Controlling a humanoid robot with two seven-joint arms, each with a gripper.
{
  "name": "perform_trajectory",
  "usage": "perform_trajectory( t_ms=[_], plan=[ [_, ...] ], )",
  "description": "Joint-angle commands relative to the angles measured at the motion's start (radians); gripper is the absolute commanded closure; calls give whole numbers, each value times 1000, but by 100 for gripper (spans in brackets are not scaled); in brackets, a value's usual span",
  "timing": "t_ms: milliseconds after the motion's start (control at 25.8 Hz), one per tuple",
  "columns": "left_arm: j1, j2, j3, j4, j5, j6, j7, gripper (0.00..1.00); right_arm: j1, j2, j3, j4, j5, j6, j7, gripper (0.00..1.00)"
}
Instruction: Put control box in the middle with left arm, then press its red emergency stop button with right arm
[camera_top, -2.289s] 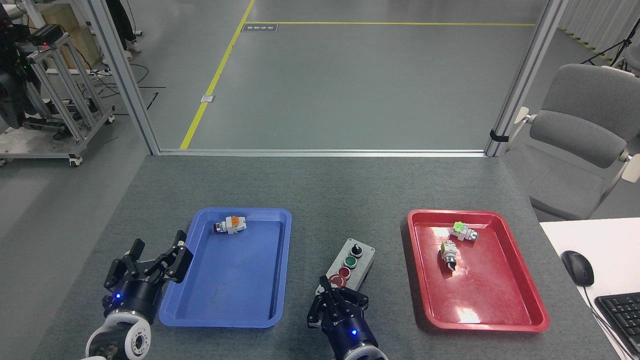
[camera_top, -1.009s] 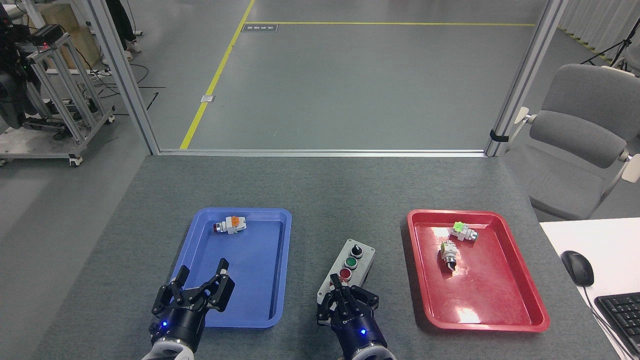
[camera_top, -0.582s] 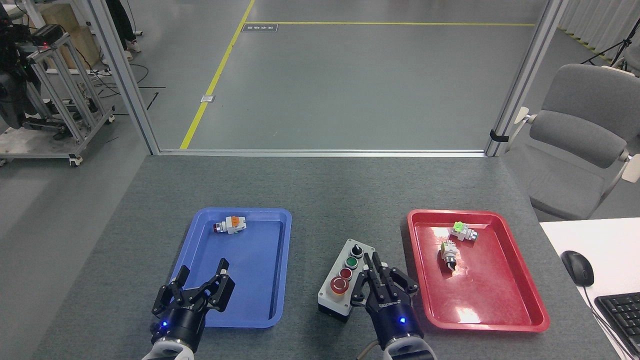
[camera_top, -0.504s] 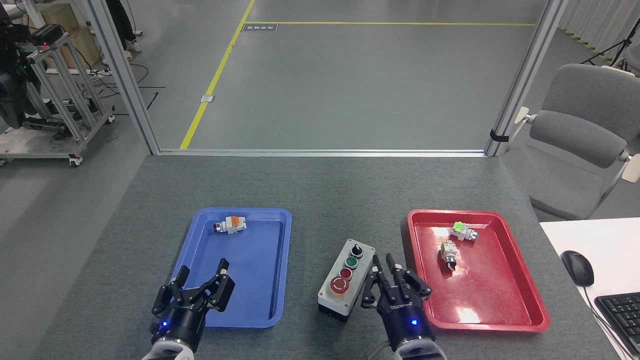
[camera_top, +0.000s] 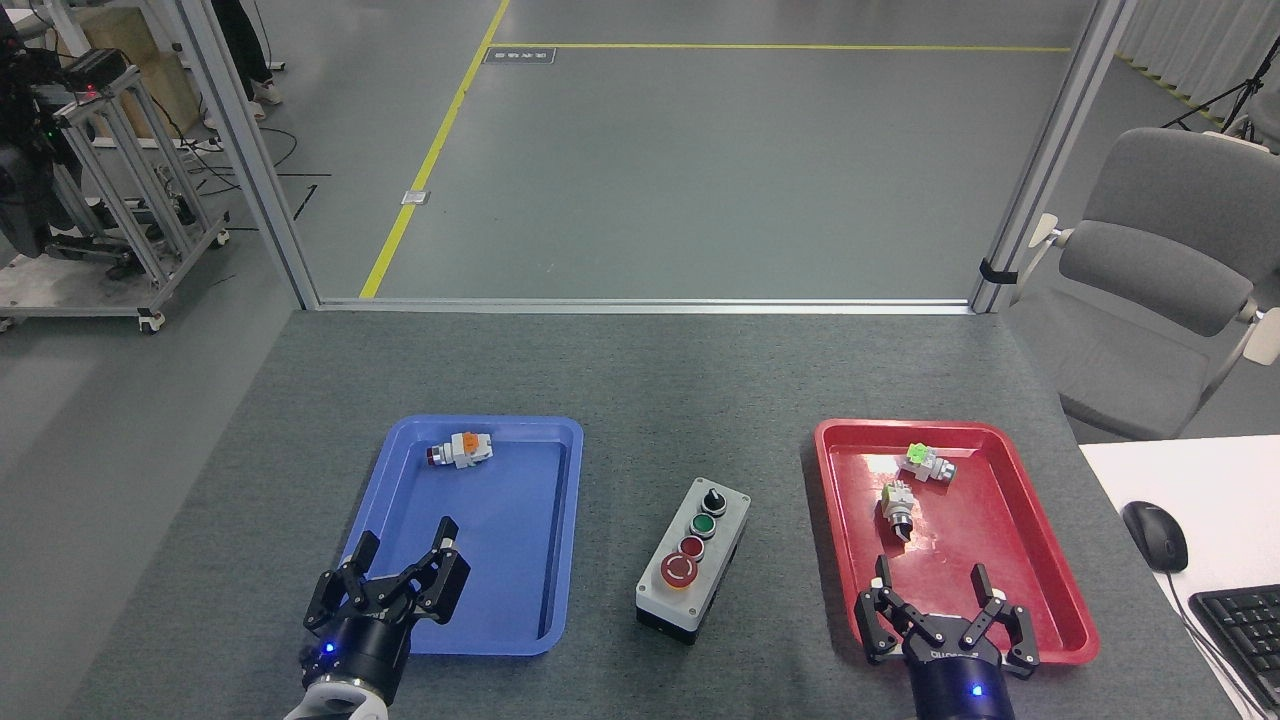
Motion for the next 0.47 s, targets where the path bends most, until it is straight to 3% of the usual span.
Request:
perform_trajectory(
  t_ms=[0,427],
  plan=[
    [0,0,0,0,0,0,0,1,17,-2,-20,-31,-1,-1,-1,2],
    [0,-1,0,0,0,0,0,1,12,-12,-17,-43,-1,4,-2,2]
  ],
)
